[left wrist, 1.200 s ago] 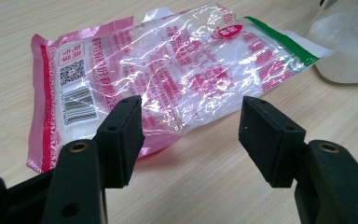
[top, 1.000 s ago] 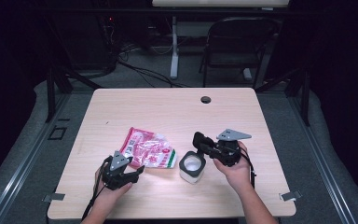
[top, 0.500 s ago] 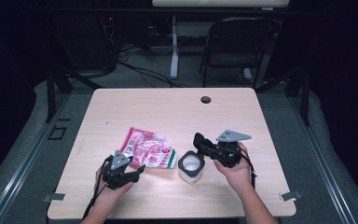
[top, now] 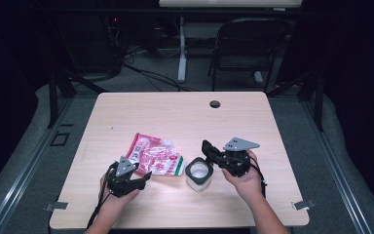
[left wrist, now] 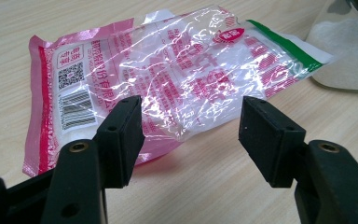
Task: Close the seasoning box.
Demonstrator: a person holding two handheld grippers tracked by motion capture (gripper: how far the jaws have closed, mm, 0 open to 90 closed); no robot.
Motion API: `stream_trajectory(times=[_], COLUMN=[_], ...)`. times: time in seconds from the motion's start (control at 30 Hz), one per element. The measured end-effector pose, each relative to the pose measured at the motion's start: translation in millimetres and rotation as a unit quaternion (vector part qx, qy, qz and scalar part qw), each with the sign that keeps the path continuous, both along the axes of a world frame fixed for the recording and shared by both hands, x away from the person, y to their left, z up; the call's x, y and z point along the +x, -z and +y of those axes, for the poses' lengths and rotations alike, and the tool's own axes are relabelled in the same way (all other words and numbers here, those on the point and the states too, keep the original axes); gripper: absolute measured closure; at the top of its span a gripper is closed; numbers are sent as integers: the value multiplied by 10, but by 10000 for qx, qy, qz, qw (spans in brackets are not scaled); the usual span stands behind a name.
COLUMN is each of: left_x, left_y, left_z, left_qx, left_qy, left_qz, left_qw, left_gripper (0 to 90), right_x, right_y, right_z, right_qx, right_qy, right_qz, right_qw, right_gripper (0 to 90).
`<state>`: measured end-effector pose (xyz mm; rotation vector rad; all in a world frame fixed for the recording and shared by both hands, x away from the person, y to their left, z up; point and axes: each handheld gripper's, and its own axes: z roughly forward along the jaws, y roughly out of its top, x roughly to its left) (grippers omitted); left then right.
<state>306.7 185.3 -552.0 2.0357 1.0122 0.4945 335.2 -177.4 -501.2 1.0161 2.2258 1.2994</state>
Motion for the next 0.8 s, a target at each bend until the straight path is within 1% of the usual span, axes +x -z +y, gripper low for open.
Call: stream_trajectory(times=[0.13,0.3,0.4,0.6,0.7,0.73,0.8], left_x=[3,10,16,23,29,32,33], left_y=[-2,-5,-2,-2,-2,-4,-4], left_z=[0,-7,-14,-23,-25,-25,-30], left_qx=[10,-3,-6,-18,-29,-2,-8], left_qy=[7,4,22,40,45,61,65], left_qz=[22,14,20,-5,-4,-5,9], left_qw=[10000,10000,10000,10000,10000,10000,10000], left_gripper=[397,397,397,397,397,397,397], right_x=[-11,-42,-62,-93,-121,-128,-145], right_y=[-2,-5,-10,-8,-10,-8,-9], right_z=[12,47,63,98,127,138,159], right_qx=[-74,-189,-292,-384,-503,-490,-563], right_qy=[-19,25,29,69,77,77,77], right_qz=[-56,-173,-220,-326,-411,-425,-494], right_qw=[10000,9997,9993,9987,9979,9979,9972], right_gripper=[880,880,879,877,869,867,861])
